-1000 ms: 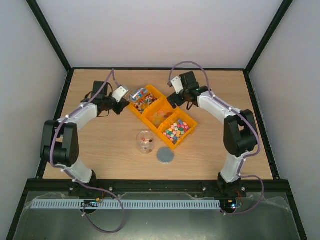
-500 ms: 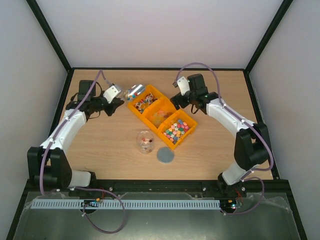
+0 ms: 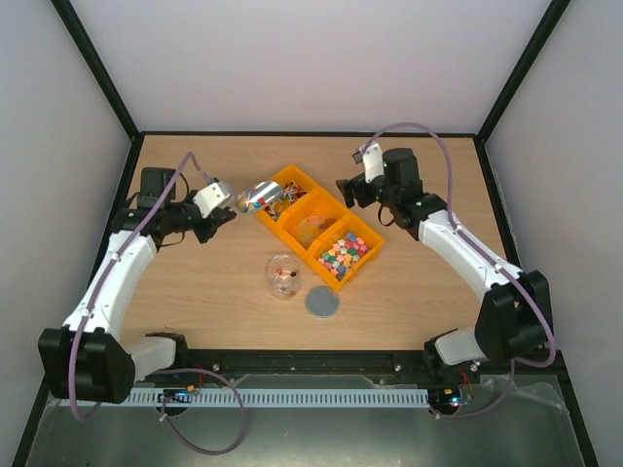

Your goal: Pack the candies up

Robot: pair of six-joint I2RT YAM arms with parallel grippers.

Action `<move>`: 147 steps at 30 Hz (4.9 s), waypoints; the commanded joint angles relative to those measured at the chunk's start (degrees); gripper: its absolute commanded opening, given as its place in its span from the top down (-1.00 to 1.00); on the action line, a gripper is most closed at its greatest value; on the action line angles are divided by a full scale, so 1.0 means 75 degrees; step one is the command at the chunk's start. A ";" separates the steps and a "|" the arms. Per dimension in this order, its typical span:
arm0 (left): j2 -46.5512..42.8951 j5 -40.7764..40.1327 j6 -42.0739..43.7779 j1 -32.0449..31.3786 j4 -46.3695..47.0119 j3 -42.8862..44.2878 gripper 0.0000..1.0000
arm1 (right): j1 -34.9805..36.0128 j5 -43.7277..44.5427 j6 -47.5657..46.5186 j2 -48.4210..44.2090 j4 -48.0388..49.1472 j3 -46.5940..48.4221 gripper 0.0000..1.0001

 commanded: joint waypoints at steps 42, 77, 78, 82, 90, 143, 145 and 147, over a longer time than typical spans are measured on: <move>-0.1232 -0.2069 0.3332 -0.1382 -0.3790 -0.0392 0.95 | -0.0026 -0.1825 -0.0134 -0.1121 -0.1031 -0.0929 -0.97; -0.0583 -0.3667 0.2449 -0.2597 -0.4620 0.0879 0.95 | -0.0026 -0.1645 -0.0178 -0.0573 -0.1478 -0.0522 -0.97; -0.0583 -0.3730 0.2451 -0.2626 -0.4644 0.0893 0.95 | -0.0027 -0.1645 -0.0180 -0.0550 -0.1501 -0.0499 -0.97; -0.0563 -0.3891 0.2433 -0.2684 -0.4759 0.0988 0.95 | -0.0026 -0.1608 -0.0158 -0.0459 -0.1616 -0.0442 -0.97; 0.0485 -0.3989 0.0624 -0.2741 -0.4910 0.2506 0.95 | -0.0043 -0.0782 -0.0005 -0.0115 -0.2107 -0.0308 -0.97; 0.6674 -0.6680 -0.2671 -0.4858 -0.5688 0.6312 0.95 | -0.0027 -0.0892 0.0690 0.0986 -0.1911 -0.1073 0.25; 0.6826 -0.6642 -0.2645 -0.4858 -0.5696 0.6326 0.95 | -0.0004 -0.0906 0.0686 0.0985 -0.1866 -0.1103 0.25; 0.6980 -0.6557 -0.2615 -0.4858 -0.5684 0.6381 0.95 | -0.0003 -0.0896 0.0657 0.0999 -0.1828 -0.1121 0.25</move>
